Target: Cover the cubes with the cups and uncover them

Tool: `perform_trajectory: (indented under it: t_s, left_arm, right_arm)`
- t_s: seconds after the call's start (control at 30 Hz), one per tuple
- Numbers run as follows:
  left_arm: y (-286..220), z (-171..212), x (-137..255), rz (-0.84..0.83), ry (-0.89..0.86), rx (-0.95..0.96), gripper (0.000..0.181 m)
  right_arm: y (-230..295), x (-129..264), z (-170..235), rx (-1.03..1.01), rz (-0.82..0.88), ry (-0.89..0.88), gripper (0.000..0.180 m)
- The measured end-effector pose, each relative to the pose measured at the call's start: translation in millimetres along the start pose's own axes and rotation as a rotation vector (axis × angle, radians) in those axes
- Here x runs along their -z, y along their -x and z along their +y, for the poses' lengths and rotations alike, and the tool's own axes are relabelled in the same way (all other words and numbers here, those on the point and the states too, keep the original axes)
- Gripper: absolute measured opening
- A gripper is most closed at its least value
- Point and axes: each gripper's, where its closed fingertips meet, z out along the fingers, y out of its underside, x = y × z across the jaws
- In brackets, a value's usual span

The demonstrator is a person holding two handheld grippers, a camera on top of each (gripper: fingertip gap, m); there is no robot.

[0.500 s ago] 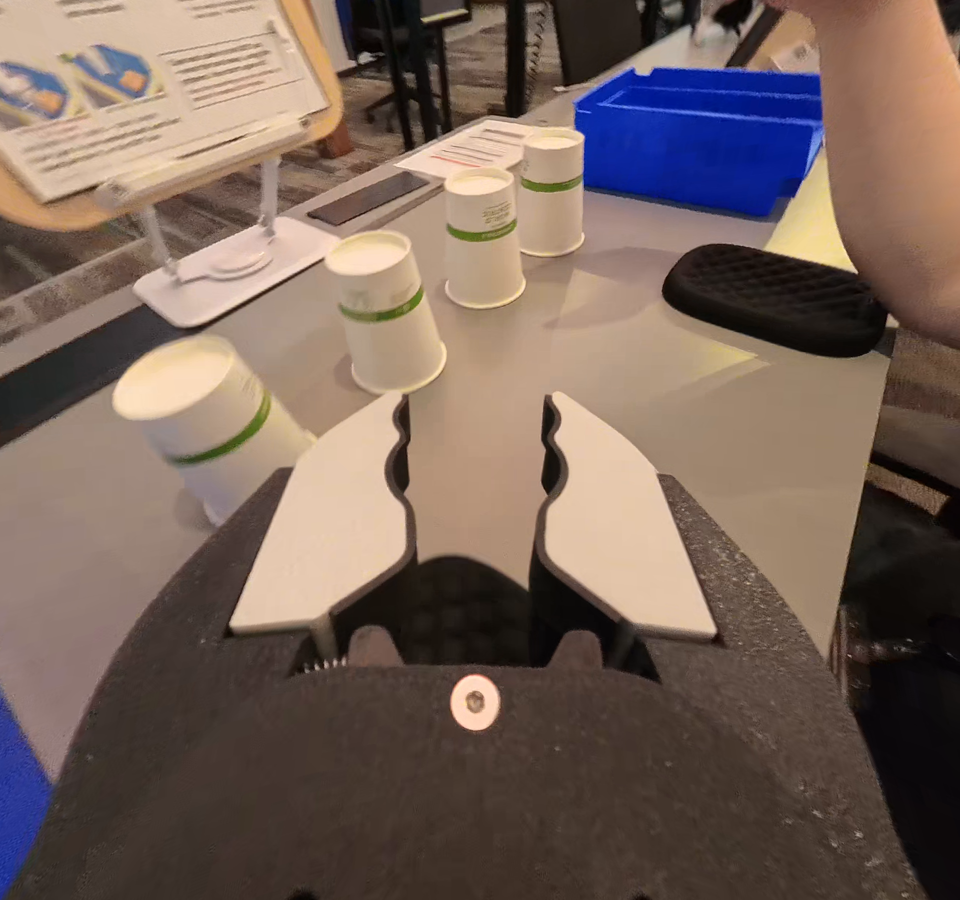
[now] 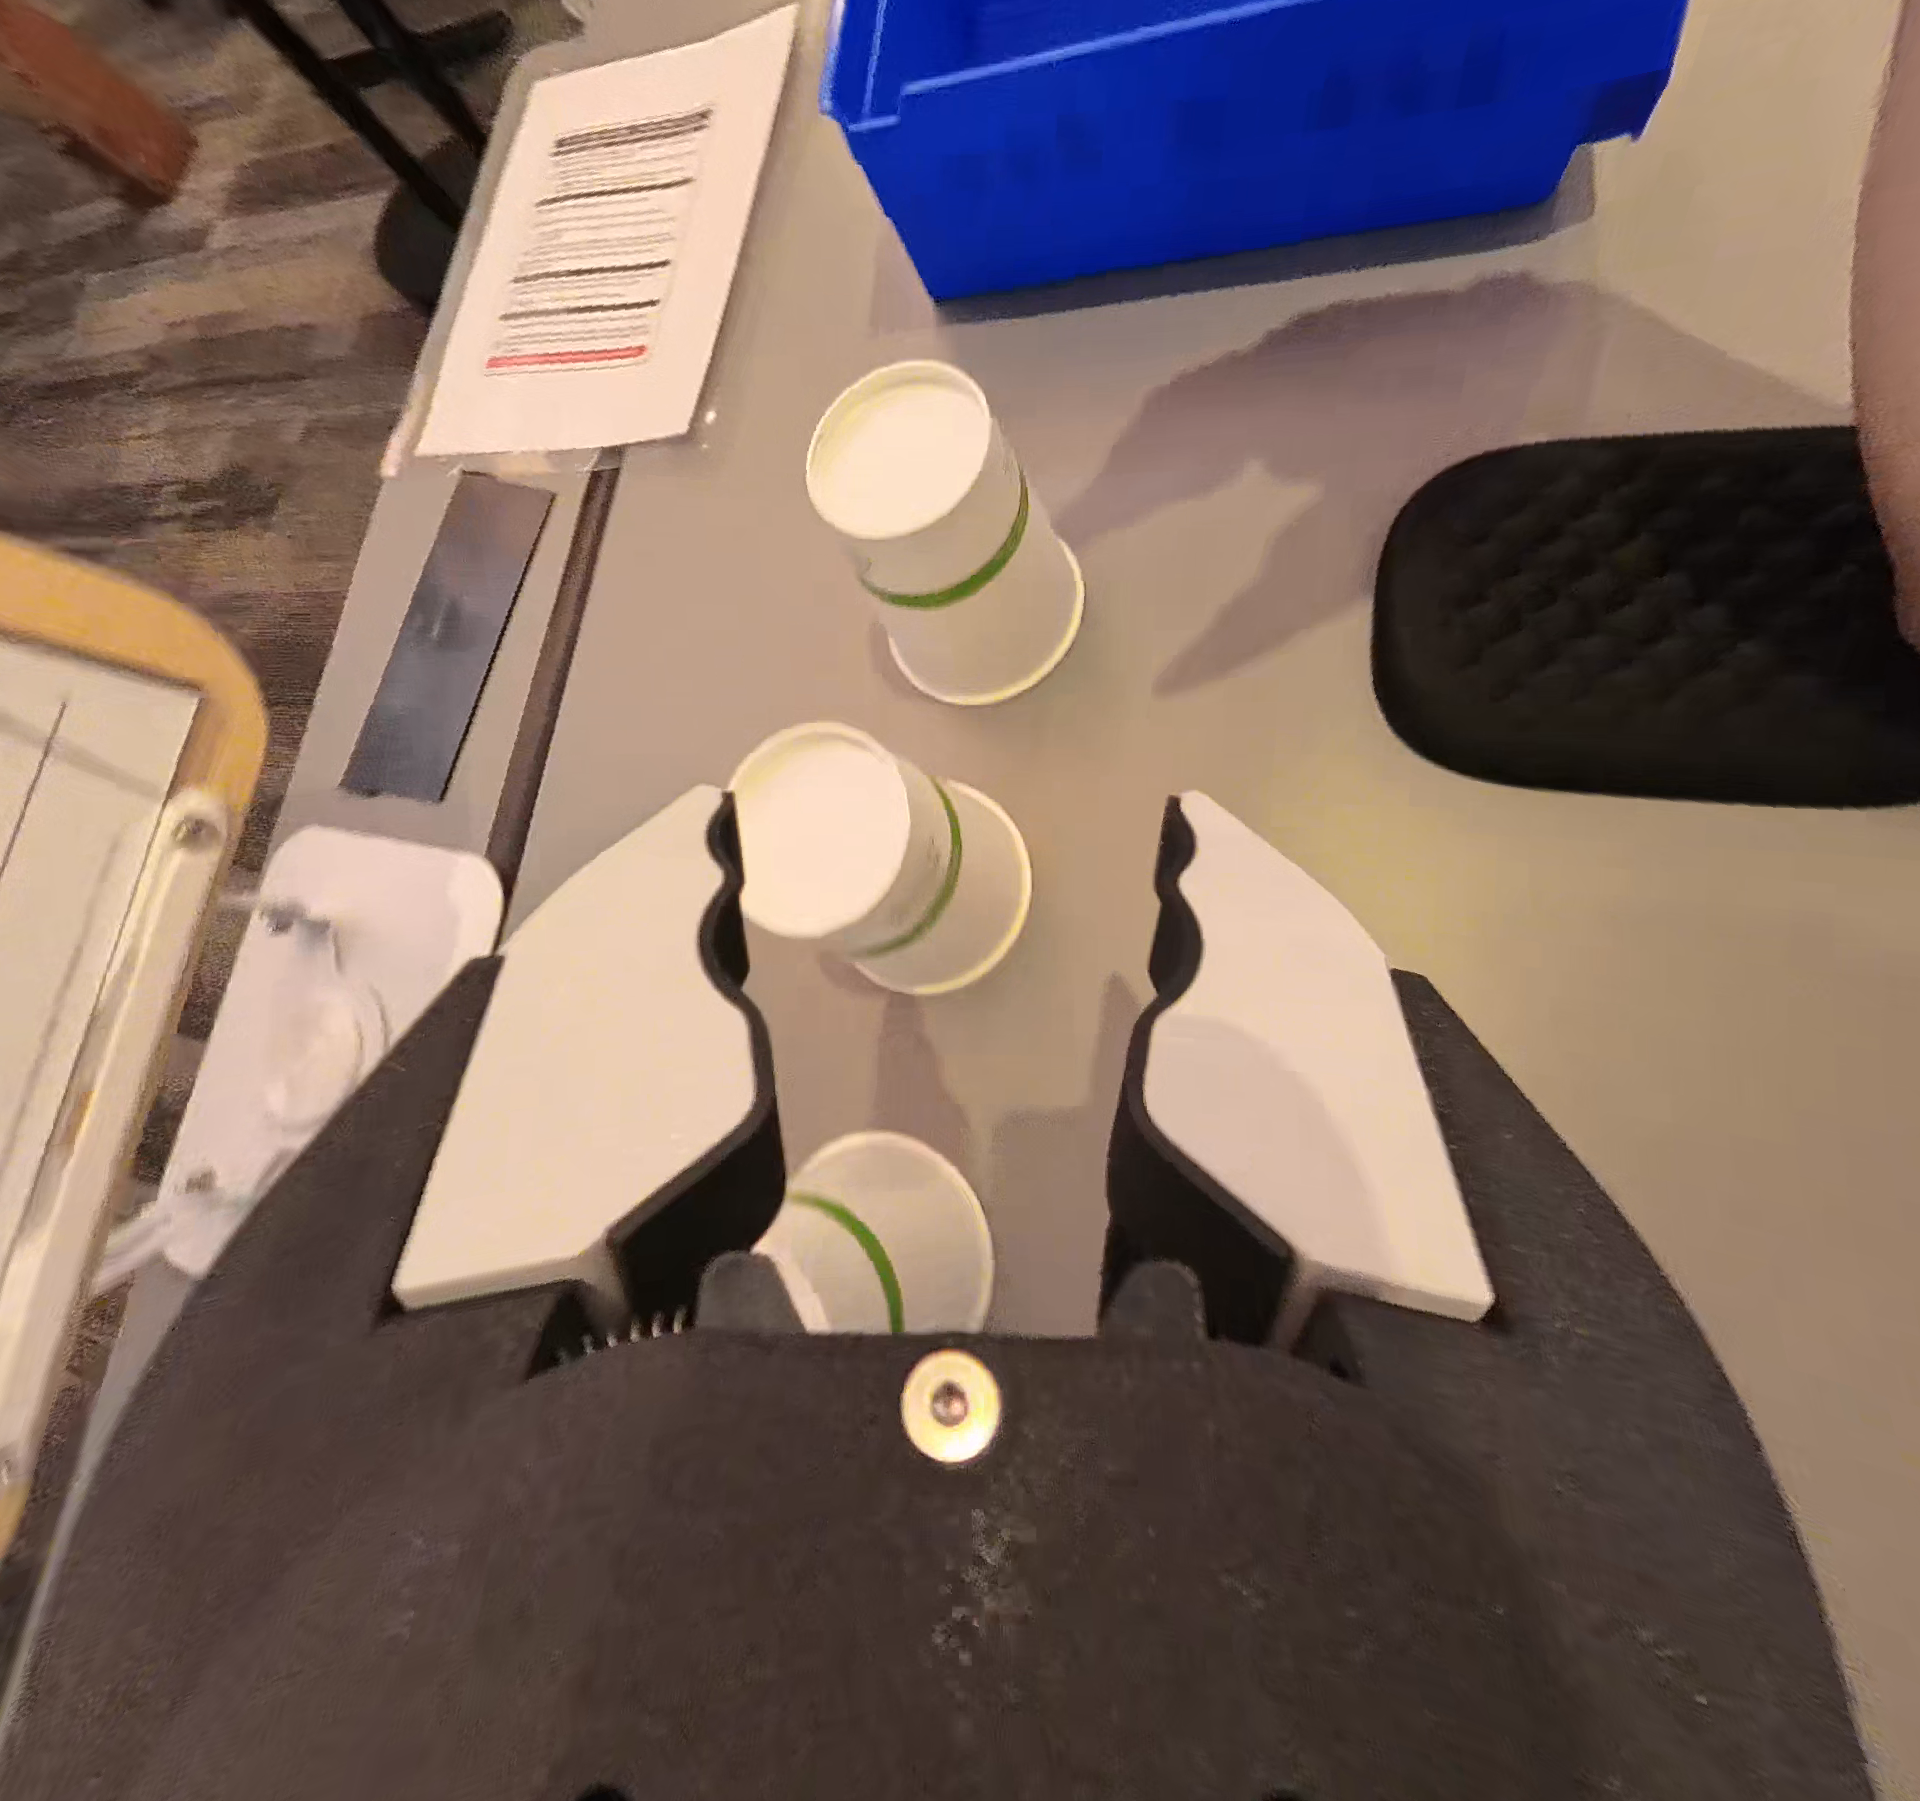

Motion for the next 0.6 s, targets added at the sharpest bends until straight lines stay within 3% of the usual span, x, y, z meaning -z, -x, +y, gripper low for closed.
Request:
perform_trajectory:
  t_s: [0.17,0.4,0.6]
  left_arm:
    - [6.8,-22.6,-62.6,0.137,0.087,0.0,0.084]
    - [12.2,-26.1,-128.2,0.218,0.229,-0.083,0.092]
    - [12.1,-26.0,-158.3,0.24,0.313,-0.12,0.09]
  right_arm:
    - [-4.4,11.3,43.5,-0.069,-0.011,0.145,0.076]
    - [-19.3,30.6,61.7,-0.165,0.016,0.102,0.076]
    - [-24.0,36.7,69.3,-0.195,0.023,0.088,0.076]
